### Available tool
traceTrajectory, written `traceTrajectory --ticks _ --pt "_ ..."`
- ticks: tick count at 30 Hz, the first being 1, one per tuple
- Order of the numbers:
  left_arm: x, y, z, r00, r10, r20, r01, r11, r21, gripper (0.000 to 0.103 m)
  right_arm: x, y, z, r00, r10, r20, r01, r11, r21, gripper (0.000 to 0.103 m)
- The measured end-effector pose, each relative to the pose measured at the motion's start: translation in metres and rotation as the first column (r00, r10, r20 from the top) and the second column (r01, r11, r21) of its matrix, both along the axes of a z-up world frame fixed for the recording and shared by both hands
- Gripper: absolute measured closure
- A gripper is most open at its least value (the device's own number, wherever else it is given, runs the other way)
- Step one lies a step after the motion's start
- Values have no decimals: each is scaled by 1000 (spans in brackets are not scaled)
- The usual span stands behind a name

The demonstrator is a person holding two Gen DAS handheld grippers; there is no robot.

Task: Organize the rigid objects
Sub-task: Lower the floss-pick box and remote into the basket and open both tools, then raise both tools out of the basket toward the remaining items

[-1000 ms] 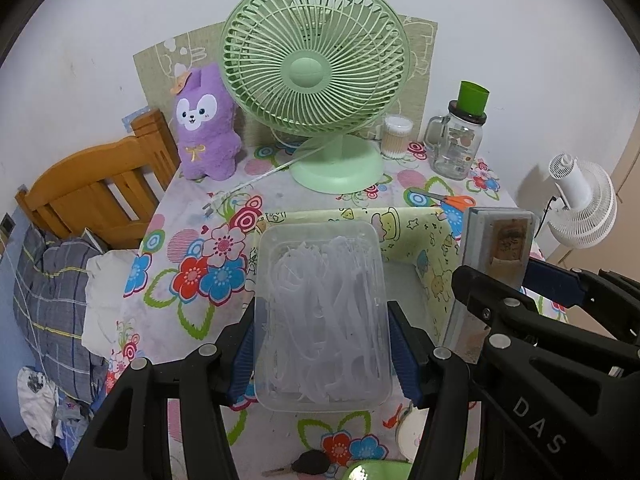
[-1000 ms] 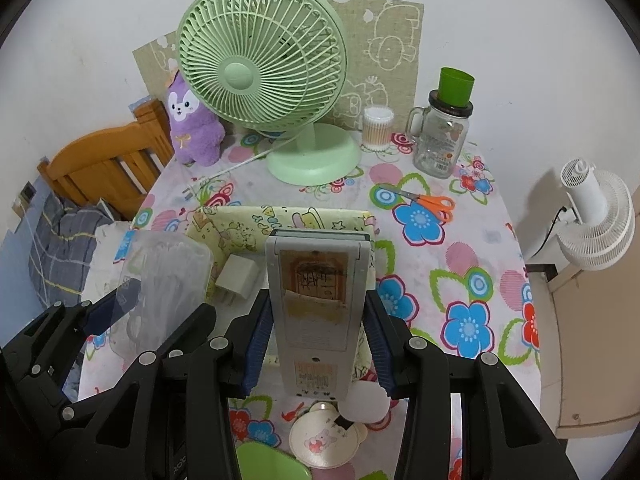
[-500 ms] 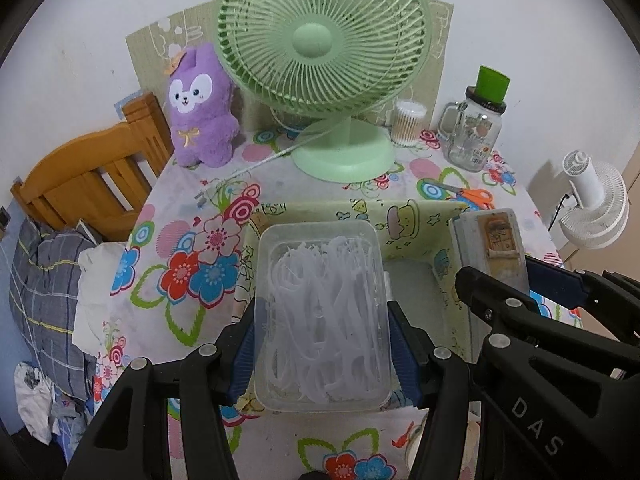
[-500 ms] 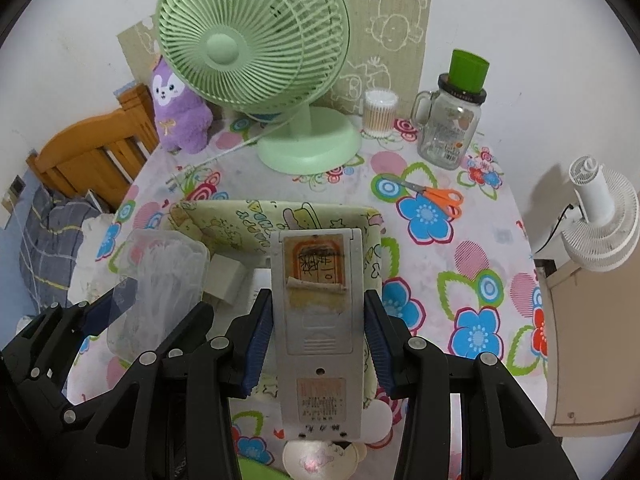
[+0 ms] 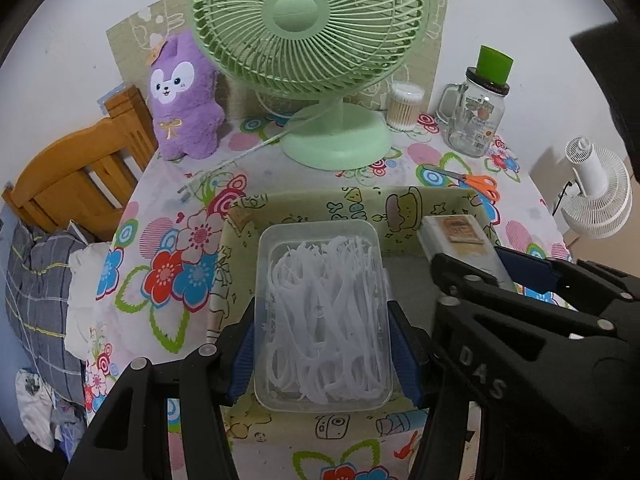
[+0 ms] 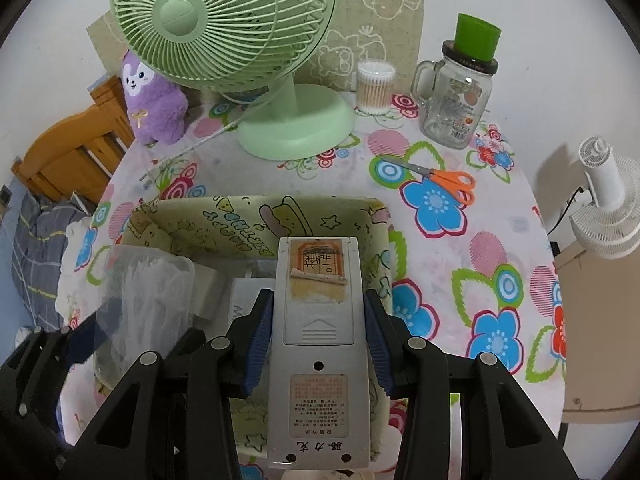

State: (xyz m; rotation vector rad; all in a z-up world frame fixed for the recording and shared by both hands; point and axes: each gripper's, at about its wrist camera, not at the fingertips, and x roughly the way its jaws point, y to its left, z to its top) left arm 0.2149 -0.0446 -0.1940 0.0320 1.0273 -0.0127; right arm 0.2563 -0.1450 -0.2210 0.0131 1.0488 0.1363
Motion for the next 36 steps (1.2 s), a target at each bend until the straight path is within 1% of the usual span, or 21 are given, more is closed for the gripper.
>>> traceTrajectory --ticks 5,7,8,9,10,11,12,14,17,19,21,27,28,30,32,36 --pt "6 1 -8 1000 0 -25 0 1000 0 42 5 1 -5 1000 -8 1 8 1000 8 55" --pt "8 2 -10 999 5 -35 -6 1000 -2 41 5 -1 -6 1000 -18 -9 18 1000 19 54" --pt "8 2 -11 999 7 -42 -7 1000 -1 41 4 -1 -6 1000 -16 -14 17 1000 21 52" --pt "9 2 -13 999 4 -53 -3 1000 3 38 1 0 -5 1000 1 -19 0 1000 26 40" --pt "9 1 -14 998 -1 -59 2 1000 7 36 -1 1 -5 1000 22 -20 -21 999 37 31" --pt "9 3 -15 998 7 -61 -7 1000 -1 28 -3 3 -4 999 29 -20 -29 999 37 29" --pt "9 5 -15 998 17 -63 -17 1000 -2 26 -6 4 -4 999 32 -18 -31 999 32 28" --pt "9 8 -17 997 23 -74 -24 1000 -7 25 -10 5 -4 999 28 -17 -27 999 31 27" --pt "8 10 -18 997 15 -80 -16 1000 -15 22 -12 5 -5 999 20 -36 -19 999 40 25" --pt "5 10 -17 997 9 -76 -9 1000 -3 16 -14 5 -3 999 21 -39 -19 999 43 24" --pt "4 10 -16 997 -7 -79 5 1000 -16 12 -17 5 -2 999 23 -40 -21 999 46 23" --pt "-7 9 -9 997 -22 -73 20 999 -27 7 -29 5 5 999 17 -32 -16 999 51 18" --pt "-9 9 -7 997 -24 -70 23 999 -24 6 -31 5 6 999 13 -30 -11 999 51 16" --pt "-14 8 -3 998 -21 -54 21 1000 -1 1 -36 3 8 1000 4 -23 -3 999 49 13" --pt "-19 7 1 999 -26 -38 26 1000 9 0 -41 3 11 1000 3 -16 -2 999 52 12" --pt "-28 7 7 999 -32 -31 32 999 5 0 -52 2 18 1000 -3 -7 3 999 46 11"
